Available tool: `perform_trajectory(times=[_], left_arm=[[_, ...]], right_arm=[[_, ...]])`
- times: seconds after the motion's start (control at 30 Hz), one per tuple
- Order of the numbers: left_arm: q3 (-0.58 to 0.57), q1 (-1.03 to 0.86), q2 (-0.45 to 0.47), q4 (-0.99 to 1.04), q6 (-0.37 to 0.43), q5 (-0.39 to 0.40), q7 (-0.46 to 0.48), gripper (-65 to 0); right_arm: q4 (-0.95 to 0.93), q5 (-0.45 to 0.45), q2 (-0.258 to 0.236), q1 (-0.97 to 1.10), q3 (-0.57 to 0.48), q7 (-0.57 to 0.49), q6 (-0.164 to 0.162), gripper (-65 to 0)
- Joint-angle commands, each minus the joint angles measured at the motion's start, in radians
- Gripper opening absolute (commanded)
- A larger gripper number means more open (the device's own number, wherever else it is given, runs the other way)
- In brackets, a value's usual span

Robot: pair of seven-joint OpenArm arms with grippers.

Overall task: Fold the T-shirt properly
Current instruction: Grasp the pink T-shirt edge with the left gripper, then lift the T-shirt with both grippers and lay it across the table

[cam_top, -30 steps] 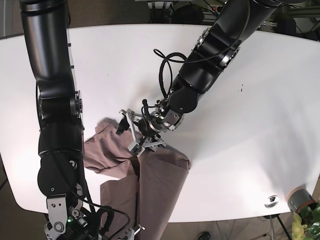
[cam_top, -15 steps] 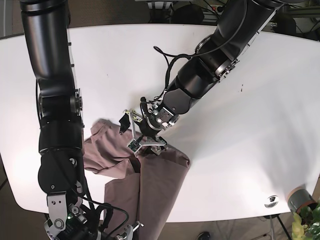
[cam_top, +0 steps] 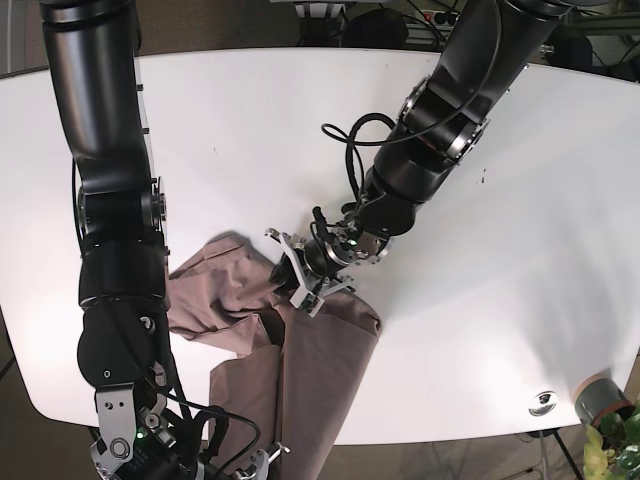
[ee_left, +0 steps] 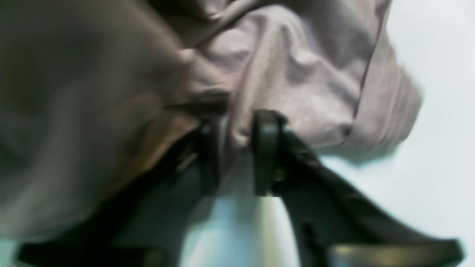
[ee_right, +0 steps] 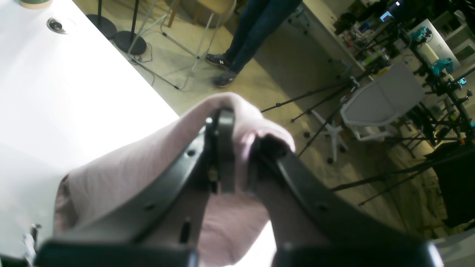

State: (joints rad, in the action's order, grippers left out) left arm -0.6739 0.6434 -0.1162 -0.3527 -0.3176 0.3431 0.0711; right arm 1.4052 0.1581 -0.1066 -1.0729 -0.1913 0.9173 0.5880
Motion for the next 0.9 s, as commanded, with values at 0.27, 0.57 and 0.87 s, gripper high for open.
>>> perform_trajectory(times=[0.27, 0.57, 0.87], left_arm=[[0.121, -0.121, 0.235, -0.38, 0.025, -0.034, -0.354, -65.0], [0.408, -0.303, 0.421, -0.748, 0.025, -0.037, -0.531, -65.0], [0.679, -0.397, 0.484, -0.983, 0.025, -0.042, -0.643, -65.0]], right_arm=[[0.015, -0.002, -0.002, -0.046, 0.057, -0.034, -0.012, -63.1], [0.016, -0.004, -0.038, -0.014, 0.121, -0.033, -0.012, -63.1], [0.013, -0.005, -0.043, 0.043, 0.174, -0.033, -0.013, -63.1]])
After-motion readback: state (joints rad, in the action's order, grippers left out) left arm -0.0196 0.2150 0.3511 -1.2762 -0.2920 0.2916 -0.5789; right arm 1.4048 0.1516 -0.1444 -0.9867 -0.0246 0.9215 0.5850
